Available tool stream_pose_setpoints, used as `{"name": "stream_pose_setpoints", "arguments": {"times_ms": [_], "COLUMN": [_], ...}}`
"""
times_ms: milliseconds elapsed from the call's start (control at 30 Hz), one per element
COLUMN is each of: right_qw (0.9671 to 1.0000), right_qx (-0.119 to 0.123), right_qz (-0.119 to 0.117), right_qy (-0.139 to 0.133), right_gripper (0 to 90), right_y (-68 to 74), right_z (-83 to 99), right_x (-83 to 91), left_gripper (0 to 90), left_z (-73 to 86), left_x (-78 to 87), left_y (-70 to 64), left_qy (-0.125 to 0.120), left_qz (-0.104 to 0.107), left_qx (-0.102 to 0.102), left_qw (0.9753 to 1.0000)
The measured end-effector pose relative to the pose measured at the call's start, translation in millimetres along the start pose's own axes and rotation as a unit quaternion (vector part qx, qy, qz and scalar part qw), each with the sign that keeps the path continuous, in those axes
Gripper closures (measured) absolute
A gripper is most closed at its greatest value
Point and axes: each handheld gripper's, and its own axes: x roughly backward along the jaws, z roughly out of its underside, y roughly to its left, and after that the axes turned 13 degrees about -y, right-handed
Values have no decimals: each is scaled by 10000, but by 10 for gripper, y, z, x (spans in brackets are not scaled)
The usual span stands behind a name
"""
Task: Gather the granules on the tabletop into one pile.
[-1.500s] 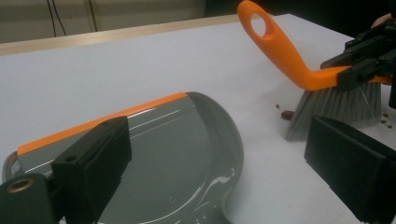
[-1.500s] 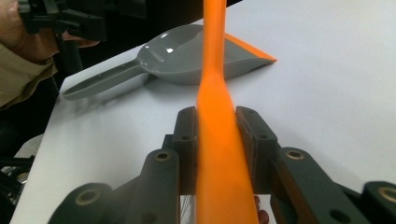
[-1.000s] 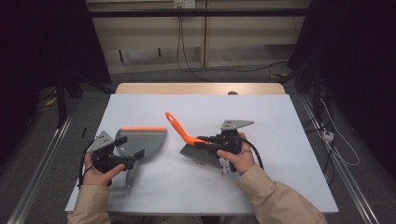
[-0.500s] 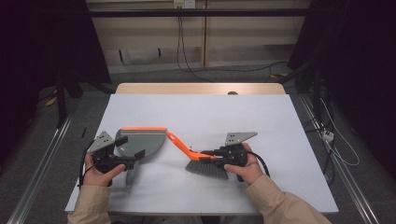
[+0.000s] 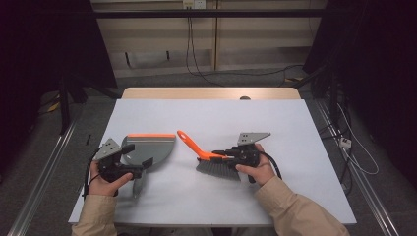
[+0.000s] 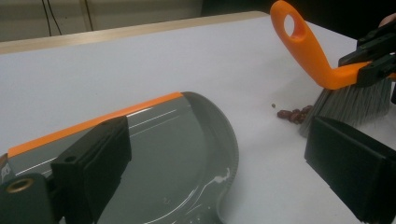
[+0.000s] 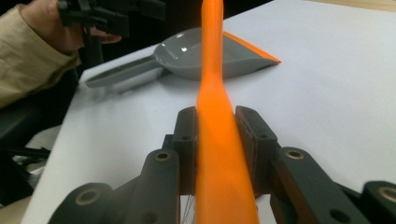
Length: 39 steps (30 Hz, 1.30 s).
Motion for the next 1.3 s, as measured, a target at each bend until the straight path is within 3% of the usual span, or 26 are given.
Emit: {"name": "stream_pose_setpoints", "arguments": {"times_ms": [300,433,500,600,700,767,833,1000,1067,1167,1300], "right_qw": [9995,9972,9950,9901,9834,9773,9740,9583,9530,9482,9408], "right_qx": [-185,-374,-302,-132,-101,-34,-5,160,280,242,465], "right_qz": [-13,437,746,1187,1600,1933,2081,2738,2933,3087,3312], "right_qy": [-273,-484,-587,-731,-848,-872,-898,-796,-714,-705,-551], "right_gripper": [714,714,714,714,714,714,714,713,713,713,712], "right_y": [66,131,181,241,283,312,324,350,363,374,386], "right_z": [-78,-158,-216,-286,-290,-274,-246,-140,-81,4,75], "right_x": [-41,30,92,194,294,358,422,548,572,587,590], "left_gripper": [71,71,71,71,71,70,71,71,70,71,70], "left_z": [-3,3,1,-8,-12,-14,-13,-23,-29,-28,-32], "left_x": [4,-3,-2,6,18,20,15,15,22,19,22], "left_y": [1,-3,-5,-7,-1,-4,-10,-26,-32,-38,-42], "left_qy": [-10,-11,-24,-66,-98,-123,-118,-151,-161,-146,-171], "left_qz": [-3,34,72,110,139,159,178,211,207,227,246], "left_qx": [1,22,26,43,53,70,62,64,59,42,67], "left_qw": [10000,10000,10000,9999,9998,9998,9998,9996,9996,9996,9995]}}
